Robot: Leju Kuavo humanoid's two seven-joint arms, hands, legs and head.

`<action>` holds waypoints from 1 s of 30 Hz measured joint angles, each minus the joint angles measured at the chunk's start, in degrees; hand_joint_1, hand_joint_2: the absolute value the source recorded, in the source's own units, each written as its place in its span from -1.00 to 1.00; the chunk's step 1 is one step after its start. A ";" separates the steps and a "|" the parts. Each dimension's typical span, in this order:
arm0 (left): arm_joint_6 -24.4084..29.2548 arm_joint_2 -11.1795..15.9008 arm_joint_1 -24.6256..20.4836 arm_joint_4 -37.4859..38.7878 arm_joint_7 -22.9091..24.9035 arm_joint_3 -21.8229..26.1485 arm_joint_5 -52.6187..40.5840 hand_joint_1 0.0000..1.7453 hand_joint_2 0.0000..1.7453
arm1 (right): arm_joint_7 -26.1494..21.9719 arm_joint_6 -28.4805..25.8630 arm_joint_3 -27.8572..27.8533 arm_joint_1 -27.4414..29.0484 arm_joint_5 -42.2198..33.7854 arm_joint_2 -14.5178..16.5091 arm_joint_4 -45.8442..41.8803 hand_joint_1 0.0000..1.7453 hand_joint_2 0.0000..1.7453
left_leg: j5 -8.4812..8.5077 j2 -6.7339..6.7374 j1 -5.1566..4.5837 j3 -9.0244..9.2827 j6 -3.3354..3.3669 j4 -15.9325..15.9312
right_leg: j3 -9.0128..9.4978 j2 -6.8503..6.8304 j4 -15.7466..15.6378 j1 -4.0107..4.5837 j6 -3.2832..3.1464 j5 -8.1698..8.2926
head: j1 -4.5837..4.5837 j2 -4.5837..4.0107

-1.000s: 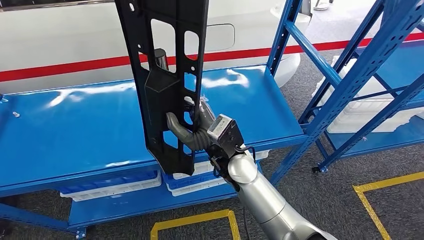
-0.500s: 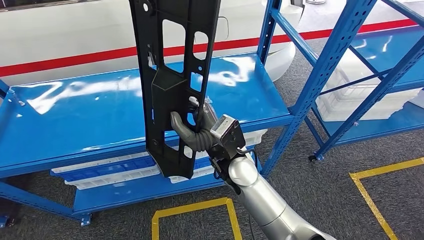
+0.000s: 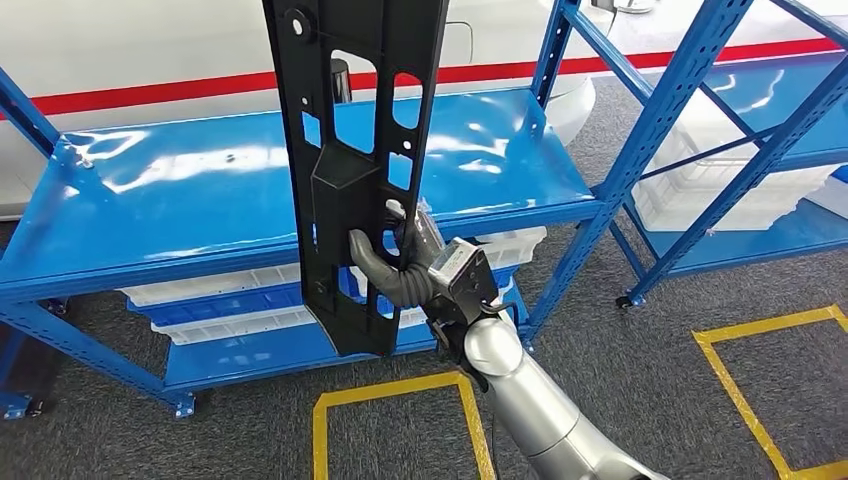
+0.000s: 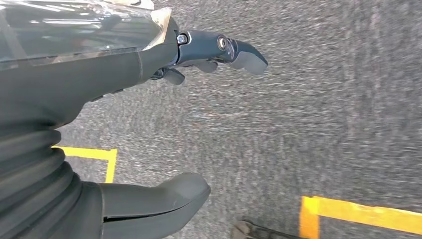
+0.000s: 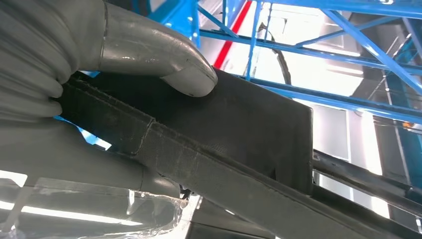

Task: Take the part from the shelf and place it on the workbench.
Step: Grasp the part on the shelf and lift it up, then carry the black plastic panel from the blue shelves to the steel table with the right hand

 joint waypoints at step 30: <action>-0.03 -0.32 -0.04 0.02 -0.93 0.00 -0.34 -1.00 1.00 | -3.07 2.05 -1.14 0.88 0.45 -0.02 -0.33 1.00 1.00 | -0.08 0.04 0.30 0.15 -0.19 -0.19 | 1.36 -0.03 -2.22 0.47 -0.35 0.06 | 0.20 0.00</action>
